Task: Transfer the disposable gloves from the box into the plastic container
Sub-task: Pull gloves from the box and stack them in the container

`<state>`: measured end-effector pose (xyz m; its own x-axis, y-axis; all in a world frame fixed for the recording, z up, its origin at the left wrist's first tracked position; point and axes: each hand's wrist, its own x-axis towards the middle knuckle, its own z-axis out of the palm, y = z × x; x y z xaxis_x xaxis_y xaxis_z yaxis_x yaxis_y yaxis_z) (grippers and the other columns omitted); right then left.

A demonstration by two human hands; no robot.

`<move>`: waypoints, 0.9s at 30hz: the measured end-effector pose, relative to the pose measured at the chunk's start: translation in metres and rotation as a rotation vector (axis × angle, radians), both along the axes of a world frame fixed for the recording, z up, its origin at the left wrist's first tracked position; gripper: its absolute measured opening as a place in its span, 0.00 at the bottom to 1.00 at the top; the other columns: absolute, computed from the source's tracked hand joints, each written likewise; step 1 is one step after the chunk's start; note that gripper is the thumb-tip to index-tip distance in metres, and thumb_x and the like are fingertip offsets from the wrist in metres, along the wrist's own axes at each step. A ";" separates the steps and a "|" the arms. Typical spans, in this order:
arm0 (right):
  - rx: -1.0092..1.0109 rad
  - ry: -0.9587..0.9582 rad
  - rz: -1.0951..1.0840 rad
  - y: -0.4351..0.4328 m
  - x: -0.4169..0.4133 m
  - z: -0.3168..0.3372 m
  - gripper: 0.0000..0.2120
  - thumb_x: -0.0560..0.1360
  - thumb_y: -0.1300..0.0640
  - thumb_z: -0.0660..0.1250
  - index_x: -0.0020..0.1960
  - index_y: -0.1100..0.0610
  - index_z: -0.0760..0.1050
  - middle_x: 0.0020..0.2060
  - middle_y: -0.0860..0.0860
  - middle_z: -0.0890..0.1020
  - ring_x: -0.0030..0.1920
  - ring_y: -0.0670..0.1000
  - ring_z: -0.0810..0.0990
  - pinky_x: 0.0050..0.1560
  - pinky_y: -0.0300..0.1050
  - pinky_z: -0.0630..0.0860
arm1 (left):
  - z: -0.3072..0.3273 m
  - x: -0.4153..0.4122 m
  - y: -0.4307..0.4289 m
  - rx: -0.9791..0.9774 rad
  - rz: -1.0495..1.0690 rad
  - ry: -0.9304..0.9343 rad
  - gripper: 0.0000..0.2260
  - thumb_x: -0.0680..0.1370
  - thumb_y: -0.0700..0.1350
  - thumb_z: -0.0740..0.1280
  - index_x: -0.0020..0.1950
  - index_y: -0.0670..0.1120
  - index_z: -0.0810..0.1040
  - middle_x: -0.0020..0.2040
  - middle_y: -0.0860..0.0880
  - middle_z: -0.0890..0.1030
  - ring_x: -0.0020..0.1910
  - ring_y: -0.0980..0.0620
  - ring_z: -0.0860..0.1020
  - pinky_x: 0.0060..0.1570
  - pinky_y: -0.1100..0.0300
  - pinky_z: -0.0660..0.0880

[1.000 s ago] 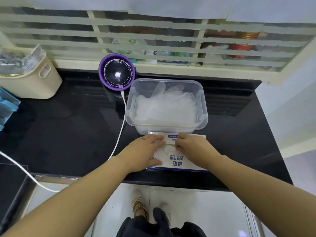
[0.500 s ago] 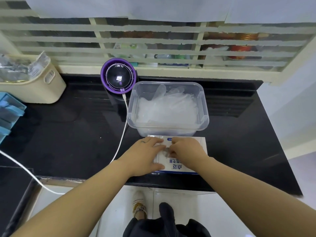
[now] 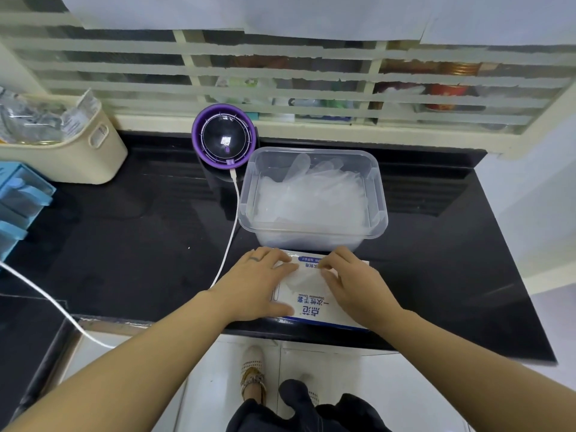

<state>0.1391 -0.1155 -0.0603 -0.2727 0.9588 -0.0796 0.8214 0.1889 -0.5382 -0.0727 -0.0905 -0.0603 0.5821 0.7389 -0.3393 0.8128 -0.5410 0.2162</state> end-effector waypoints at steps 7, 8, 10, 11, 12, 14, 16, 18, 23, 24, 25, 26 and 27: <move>0.023 0.176 -0.081 0.008 -0.017 0.008 0.08 0.77 0.56 0.66 0.51 0.55 0.82 0.44 0.45 0.78 0.42 0.44 0.74 0.45 0.37 0.72 | 0.003 0.004 0.001 -0.019 0.007 0.015 0.37 0.73 0.64 0.66 0.77 0.55 0.57 0.73 0.53 0.59 0.73 0.50 0.57 0.75 0.51 0.53; 0.014 0.231 -0.111 0.008 -0.014 0.012 0.06 0.76 0.57 0.67 0.49 0.56 0.82 0.41 0.44 0.77 0.40 0.43 0.74 0.44 0.35 0.72 | 0.004 0.004 0.002 -0.020 0.006 0.022 0.36 0.73 0.64 0.66 0.77 0.54 0.58 0.73 0.53 0.59 0.73 0.50 0.57 0.74 0.51 0.53; 0.005 0.316 -0.161 0.005 -0.004 0.020 0.05 0.74 0.60 0.68 0.47 0.57 0.83 0.38 0.44 0.77 0.38 0.41 0.74 0.42 0.31 0.71 | 0.004 0.005 0.002 0.003 -0.010 0.051 0.34 0.73 0.65 0.65 0.75 0.52 0.61 0.73 0.53 0.60 0.73 0.49 0.57 0.74 0.50 0.53; 0.005 0.356 -0.191 0.003 0.001 0.024 0.05 0.74 0.62 0.69 0.47 0.57 0.83 0.38 0.43 0.77 0.38 0.40 0.74 0.42 0.30 0.71 | 0.005 0.006 0.002 0.014 -0.017 0.066 0.34 0.73 0.65 0.65 0.74 0.51 0.63 0.74 0.52 0.60 0.73 0.49 0.58 0.74 0.50 0.54; 0.006 0.391 -0.216 0.001 0.004 0.027 0.05 0.74 0.63 0.69 0.47 0.57 0.83 0.38 0.43 0.77 0.39 0.39 0.74 0.42 0.28 0.71 | 0.005 0.006 0.001 0.019 -0.019 0.081 0.33 0.73 0.65 0.64 0.73 0.50 0.64 0.74 0.51 0.60 0.73 0.48 0.58 0.74 0.50 0.54; -0.005 0.434 -0.251 -0.002 0.008 0.033 0.06 0.74 0.63 0.68 0.48 0.56 0.83 0.39 0.42 0.78 0.41 0.37 0.75 0.42 0.27 0.71 | 0.007 0.008 0.000 0.026 -0.017 0.101 0.33 0.73 0.65 0.64 0.72 0.48 0.65 0.73 0.51 0.60 0.73 0.48 0.59 0.74 0.50 0.54; -0.021 0.452 -0.270 -0.004 0.006 0.035 0.06 0.75 0.62 0.68 0.49 0.56 0.83 0.40 0.43 0.79 0.42 0.38 0.76 0.43 0.26 0.72 | 0.008 0.009 0.000 0.025 -0.014 0.115 0.33 0.73 0.66 0.64 0.71 0.48 0.65 0.73 0.50 0.61 0.72 0.48 0.60 0.74 0.49 0.54; -0.022 0.485 -0.293 -0.004 0.005 0.035 0.06 0.75 0.62 0.68 0.49 0.56 0.83 0.41 0.45 0.80 0.42 0.44 0.78 0.45 0.30 0.75 | 0.009 0.009 -0.001 0.029 -0.011 0.129 0.33 0.73 0.66 0.64 0.72 0.48 0.65 0.73 0.50 0.61 0.71 0.47 0.61 0.74 0.49 0.54; 0.000 0.541 -0.294 -0.002 -0.010 0.041 0.06 0.75 0.64 0.68 0.47 0.57 0.82 0.40 0.47 0.79 0.40 0.45 0.77 0.44 0.31 0.75 | 0.012 0.015 -0.002 0.015 0.012 0.179 0.36 0.74 0.65 0.64 0.74 0.45 0.63 0.73 0.48 0.61 0.72 0.46 0.60 0.75 0.48 0.52; -0.001 0.545 -0.265 -0.001 -0.017 0.043 0.06 0.75 0.65 0.68 0.47 0.58 0.82 0.39 0.47 0.79 0.39 0.43 0.77 0.43 0.31 0.74 | 0.012 0.017 -0.003 -0.002 0.037 0.173 0.38 0.73 0.64 0.65 0.76 0.45 0.60 0.73 0.47 0.62 0.73 0.46 0.60 0.75 0.49 0.50; 0.004 0.546 -0.229 -0.001 -0.024 0.045 0.05 0.74 0.65 0.68 0.47 0.59 0.82 0.39 0.46 0.78 0.38 0.41 0.75 0.42 0.31 0.73 | 0.012 0.017 -0.003 -0.028 0.070 0.157 0.40 0.73 0.64 0.66 0.77 0.46 0.57 0.73 0.47 0.63 0.73 0.47 0.59 0.75 0.49 0.49; 0.020 0.549 -0.194 0.000 -0.031 0.049 0.05 0.74 0.66 0.68 0.46 0.60 0.82 0.39 0.46 0.78 0.38 0.40 0.75 0.41 0.31 0.72 | 0.012 0.018 -0.003 -0.056 0.099 0.127 0.41 0.73 0.64 0.66 0.78 0.46 0.55 0.73 0.47 0.63 0.73 0.47 0.59 0.75 0.50 0.48; 0.041 0.560 -0.174 0.003 -0.037 0.054 0.05 0.74 0.66 0.68 0.46 0.60 0.82 0.38 0.47 0.78 0.38 0.41 0.74 0.41 0.32 0.72 | 0.014 0.017 -0.004 -0.076 0.117 0.110 0.40 0.73 0.63 0.67 0.77 0.46 0.56 0.73 0.47 0.64 0.73 0.47 0.59 0.75 0.50 0.49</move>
<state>0.1023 -0.1129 -0.0068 -0.1012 0.9924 0.0695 0.4348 0.1070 -0.8941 -0.0556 -0.0944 -0.0465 0.4498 0.7690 -0.4542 0.8902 -0.4268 0.1590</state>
